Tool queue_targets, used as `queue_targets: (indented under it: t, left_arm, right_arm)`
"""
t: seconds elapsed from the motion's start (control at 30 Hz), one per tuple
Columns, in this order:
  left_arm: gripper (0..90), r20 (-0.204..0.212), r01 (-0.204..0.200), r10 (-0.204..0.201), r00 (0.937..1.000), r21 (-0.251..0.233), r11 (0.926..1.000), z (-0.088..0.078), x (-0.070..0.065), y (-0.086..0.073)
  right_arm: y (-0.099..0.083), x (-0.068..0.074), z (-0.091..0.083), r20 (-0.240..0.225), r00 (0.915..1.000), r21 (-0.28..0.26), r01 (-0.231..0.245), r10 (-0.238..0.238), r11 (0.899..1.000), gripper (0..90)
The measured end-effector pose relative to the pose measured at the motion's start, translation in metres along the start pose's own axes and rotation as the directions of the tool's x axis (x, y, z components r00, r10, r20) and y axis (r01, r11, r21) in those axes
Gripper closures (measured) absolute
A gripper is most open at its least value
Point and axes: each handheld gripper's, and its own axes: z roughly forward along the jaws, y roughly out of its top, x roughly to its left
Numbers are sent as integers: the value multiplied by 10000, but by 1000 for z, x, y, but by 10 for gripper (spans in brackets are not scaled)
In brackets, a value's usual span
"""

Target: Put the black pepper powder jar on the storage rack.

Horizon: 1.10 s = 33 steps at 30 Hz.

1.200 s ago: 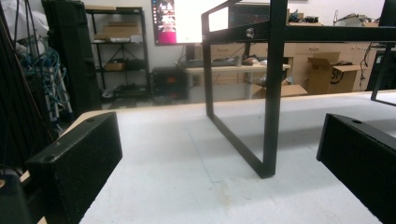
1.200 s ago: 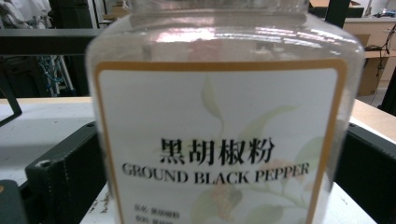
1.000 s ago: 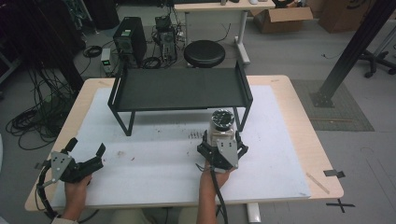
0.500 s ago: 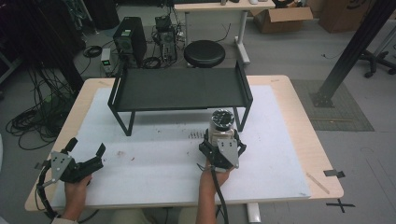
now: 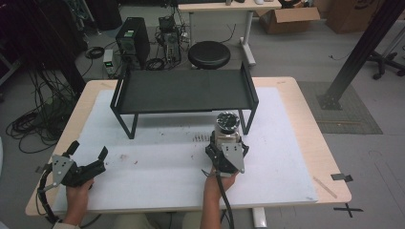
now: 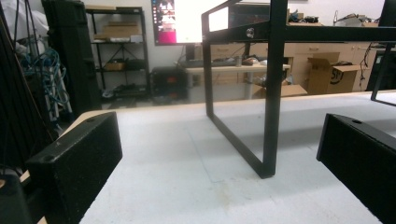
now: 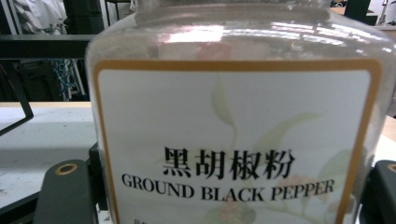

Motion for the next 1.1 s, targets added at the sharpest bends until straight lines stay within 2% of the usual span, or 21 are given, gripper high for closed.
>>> queue_targets:
  t: [0.2,0.37,0.6,0.63,0.73,1.1]
  left_arm:
    - [5,7,-7,7,10000,26,10000,0,0,0]
    - [5,10,-27,27,10000,34,10000,0,0,0]
    - [5,-4,-8,8,10000,-2,10000,0,0,0]
    - [5,-4,-8,8,10000,-2,10000,0,0,0]
    - [5,-5,-16,16,10000,7,10000,0,0,0]
    - [5,0,-31,31,10000,-2,10000,0,0,0]
  right_arm:
    - [0,1,0,135,9999,-31,92,-91,10000,241]
    - [0,0,1,47,9999,-38,158,-158,9999,248]
    - [6,-3,4,-364,9986,249,381,-372,9990,252]
    - [6,-3,4,-364,9986,249,381,-372,9990,252]
    - [10,-5,3,-741,9971,292,207,-185,9994,253]
    - [26,-10,-4,-1389,9901,85,201,-187,9998,256]
